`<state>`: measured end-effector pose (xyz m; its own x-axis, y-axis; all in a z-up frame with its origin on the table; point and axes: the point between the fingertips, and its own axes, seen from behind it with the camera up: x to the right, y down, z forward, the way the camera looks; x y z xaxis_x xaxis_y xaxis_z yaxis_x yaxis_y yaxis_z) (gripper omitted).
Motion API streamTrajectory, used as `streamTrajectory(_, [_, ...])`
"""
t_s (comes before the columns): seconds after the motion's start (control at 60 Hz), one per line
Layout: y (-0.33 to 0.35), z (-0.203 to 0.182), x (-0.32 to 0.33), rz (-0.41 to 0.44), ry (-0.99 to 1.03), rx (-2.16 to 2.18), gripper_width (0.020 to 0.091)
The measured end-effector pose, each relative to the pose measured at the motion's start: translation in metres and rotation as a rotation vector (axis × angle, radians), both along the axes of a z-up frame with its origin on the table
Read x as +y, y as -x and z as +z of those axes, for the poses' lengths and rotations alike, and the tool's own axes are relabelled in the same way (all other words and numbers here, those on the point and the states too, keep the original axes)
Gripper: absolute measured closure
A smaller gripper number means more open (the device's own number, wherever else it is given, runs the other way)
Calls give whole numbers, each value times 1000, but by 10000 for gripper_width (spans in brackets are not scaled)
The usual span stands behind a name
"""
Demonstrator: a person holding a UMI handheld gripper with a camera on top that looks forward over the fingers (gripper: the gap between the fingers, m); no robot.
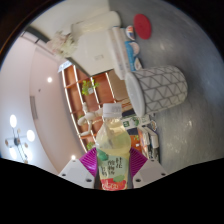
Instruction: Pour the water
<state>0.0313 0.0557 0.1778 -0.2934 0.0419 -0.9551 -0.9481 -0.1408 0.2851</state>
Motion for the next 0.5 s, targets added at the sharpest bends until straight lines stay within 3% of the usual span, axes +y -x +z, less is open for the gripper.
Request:
streamTrajectory(0.217, [-2,43,-1,-6,-95,-765,719])
streamTrajectory(0.367, [-40,83,3,-83,-84,-1349,710])
streamTrajectory(0.5, [-95,95,7,-155,39,-1758,713])
